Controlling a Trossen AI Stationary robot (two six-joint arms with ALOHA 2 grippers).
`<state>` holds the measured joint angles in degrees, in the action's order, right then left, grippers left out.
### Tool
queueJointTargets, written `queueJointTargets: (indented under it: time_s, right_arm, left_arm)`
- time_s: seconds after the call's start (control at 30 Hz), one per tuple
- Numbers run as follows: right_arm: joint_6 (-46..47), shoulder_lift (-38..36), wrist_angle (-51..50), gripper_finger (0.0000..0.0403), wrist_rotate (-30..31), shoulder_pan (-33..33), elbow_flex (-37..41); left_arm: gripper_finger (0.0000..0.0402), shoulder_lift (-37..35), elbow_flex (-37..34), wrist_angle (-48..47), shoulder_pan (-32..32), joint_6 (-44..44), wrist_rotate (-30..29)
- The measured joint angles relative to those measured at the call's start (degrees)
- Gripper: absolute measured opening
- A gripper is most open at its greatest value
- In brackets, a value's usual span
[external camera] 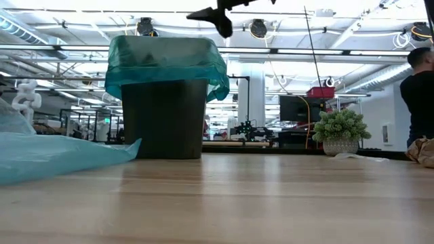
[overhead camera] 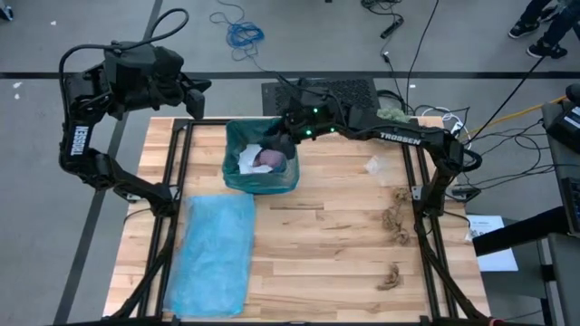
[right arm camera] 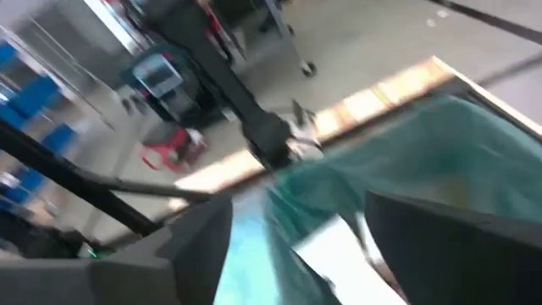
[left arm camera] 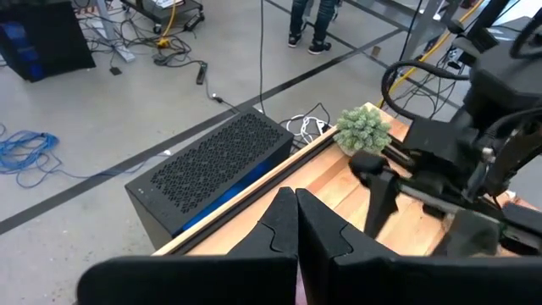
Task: Place trash/remove bag and relplace
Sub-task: Put the transparent cellophane into the trash bin
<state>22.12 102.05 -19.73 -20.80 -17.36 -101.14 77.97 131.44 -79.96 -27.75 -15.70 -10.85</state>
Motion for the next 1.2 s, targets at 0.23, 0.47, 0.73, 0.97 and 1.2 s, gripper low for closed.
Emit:
queueJointTargets:
  time_s: [0.23,0.47,0.73,0.97,1.2]
  right_arm:
    - [-13.0,-3.7,-39.1,0.0274,9.2,-2.2,-6.7]
    - [-14.9,-9.4,-62.0,0.0268,23.5,-2.7,-0.7]
    - [-8.0,-19.9,-53.1,0.0268,24.3,-5.3,27.4]
    - [-4.0,-22.7,-43.6,0.0267,31.3,-6.0,46.4]
    - [2.2,-22.7,-32.5,0.0267,33.9,-6.0,55.9]
  left_arm:
    - [0.0,0.0,0.0,-0.1,0.0,0.0,-0.1]
    - [0.0,0.0,0.0,-0.1,0.0,1.0,-0.2]
    - [0.0,0.0,0.0,-0.1,0.0,2.6,-0.2]
    - [0.0,0.0,0.0,-0.1,0.0,2.6,-0.2]
    - [0.0,0.0,0.0,-0.1,0.0,2.6,-0.2]
